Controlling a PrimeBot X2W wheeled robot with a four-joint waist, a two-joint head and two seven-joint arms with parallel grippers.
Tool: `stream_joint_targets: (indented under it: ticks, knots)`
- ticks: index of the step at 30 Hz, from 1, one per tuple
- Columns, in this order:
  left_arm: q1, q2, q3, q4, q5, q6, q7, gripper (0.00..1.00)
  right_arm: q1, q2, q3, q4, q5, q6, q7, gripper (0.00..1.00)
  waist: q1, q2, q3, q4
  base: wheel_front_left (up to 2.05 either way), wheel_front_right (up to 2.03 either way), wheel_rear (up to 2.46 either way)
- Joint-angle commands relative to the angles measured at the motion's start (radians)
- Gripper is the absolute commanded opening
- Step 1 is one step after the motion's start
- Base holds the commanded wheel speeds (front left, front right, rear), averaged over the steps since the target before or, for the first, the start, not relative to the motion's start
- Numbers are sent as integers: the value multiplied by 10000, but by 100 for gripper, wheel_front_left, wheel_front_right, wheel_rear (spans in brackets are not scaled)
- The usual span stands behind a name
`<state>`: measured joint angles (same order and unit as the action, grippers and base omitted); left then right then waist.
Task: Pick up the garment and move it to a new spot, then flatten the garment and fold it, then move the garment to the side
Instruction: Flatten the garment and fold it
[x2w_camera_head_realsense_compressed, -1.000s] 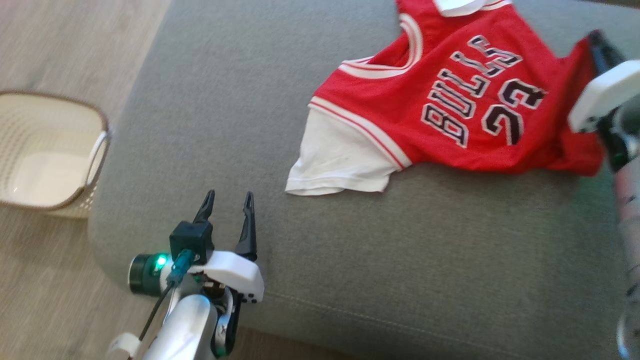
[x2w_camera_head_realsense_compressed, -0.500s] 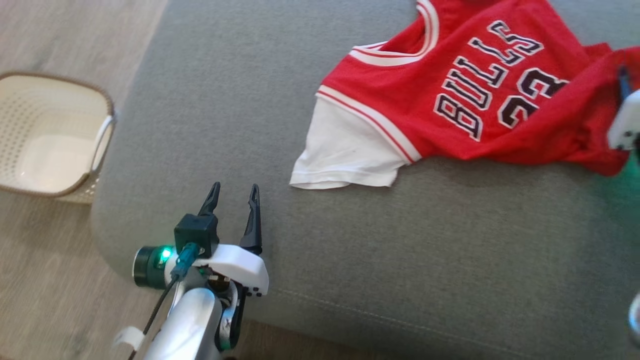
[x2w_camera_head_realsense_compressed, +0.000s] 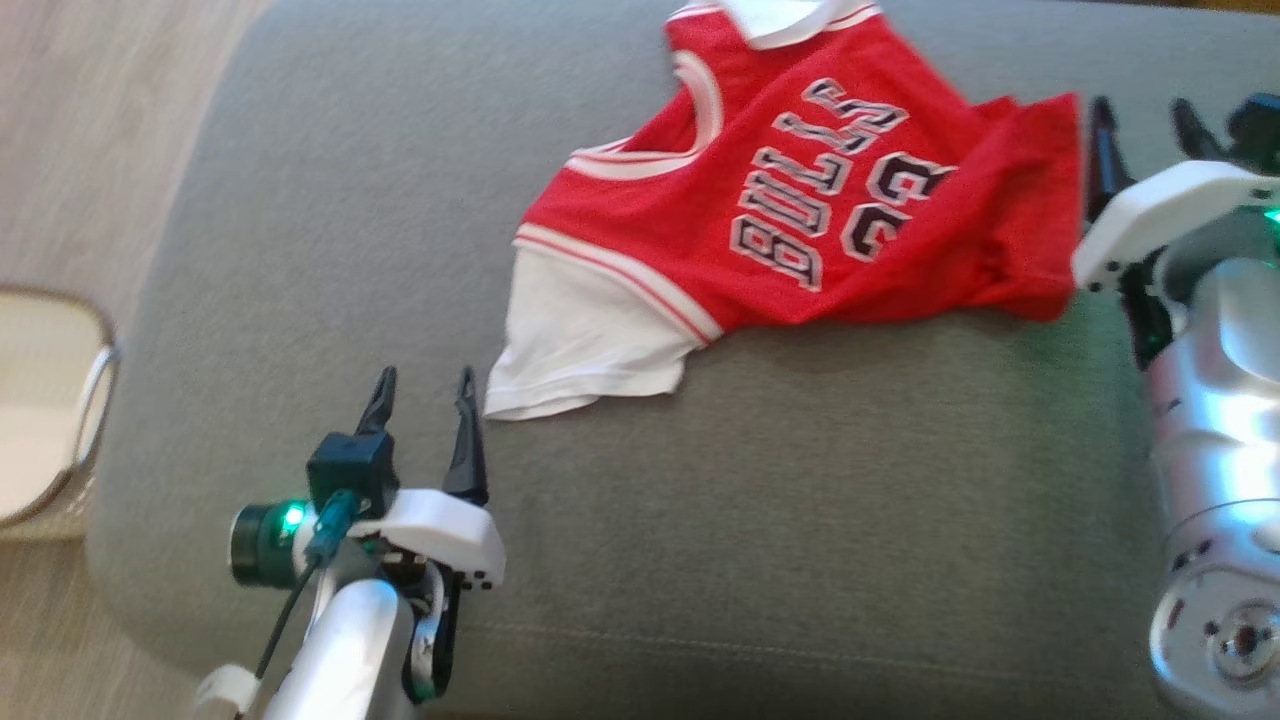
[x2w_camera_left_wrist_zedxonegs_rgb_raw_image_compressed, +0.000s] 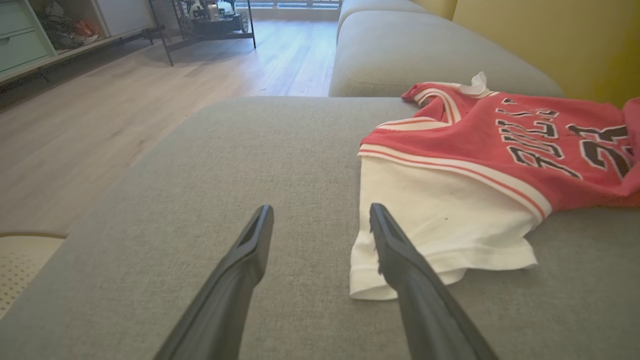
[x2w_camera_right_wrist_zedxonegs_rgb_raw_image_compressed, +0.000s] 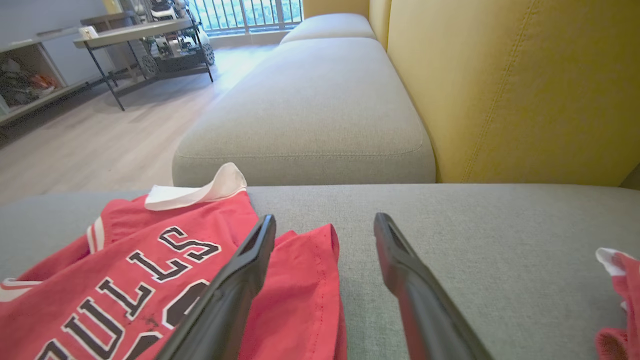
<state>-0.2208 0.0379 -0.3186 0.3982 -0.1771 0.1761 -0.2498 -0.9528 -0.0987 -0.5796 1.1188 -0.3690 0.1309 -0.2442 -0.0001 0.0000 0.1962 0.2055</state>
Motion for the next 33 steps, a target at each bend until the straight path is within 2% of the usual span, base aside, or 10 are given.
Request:
stream_joint_targets:
  ticks: [1, 5, 12, 14, 15, 16, 19, 24, 29, 33]
  knots:
    - [-41, 124, 446, -358, 118, 27, -120, 100, -221, 232, 484, -389, 330, -2, -146, 100, 1, 0, -421, -519, 0, 0, 0]
    - [136, 124, 633, -465, 175, 3, -120, 100, 700, 440, 1562, -1524, 1696, -2, -170, 100, 1, 0, -638, -942, 0, 0, 0]
    - [287, 124, 767, -580, 230, -9, -120, 100, 3517, 480, 3937, -4181, 4529, -2, -173, 100, 1, 0, -744, -1381, 0, 0, 0]
    - [306, 124, 794, -606, 249, -17, -120, 100, 4310, 481, 4319, -4961, 5257, -2, -174, 100, 1, 0, -738, -1444, 0, 0, 0]
    - [306, 124, 794, -606, 249, -17, -120, 100, 4310, 481, 4319, -4961, 5257, -2, -174, 100, 1, 0, -738, -1444, 0, 0, 0]
    - [327, 124, 810, -620, 268, -27, -120, 100, 5052, 482, 4585, -5641, 5648, -2, -174, 100, 1, 0, -737, -1492, 0, 0, 0]
    - [359, 124, 827, -627, 287, -44, -120, 100, 5934, 482, 4781, -6229, 6083, -2, -144, 100, 1, 0, -729, -1534, 0, 0, 0]
    - [371, 124, 812, -579, 312, -97, -120, 100, 6477, 483, 4947, -6689, 6293, -2, 12, 100, 1, 0, -728, -1510, 0, 0, 0]
    - [300, 124, 771, -553, 352, -146, -120, 100, 6302, 483, 5010, -6754, 6451, -2, 281, 100, 1, 0, -621, -1364, 0, 0, 0]
    - [243, 124, 689, -510, 351, -172, -120, 100, 5856, 483, 4930, -6349, 6578, -2, 637, 100, 1, 0, -451, -1133, 0, 0, 0]
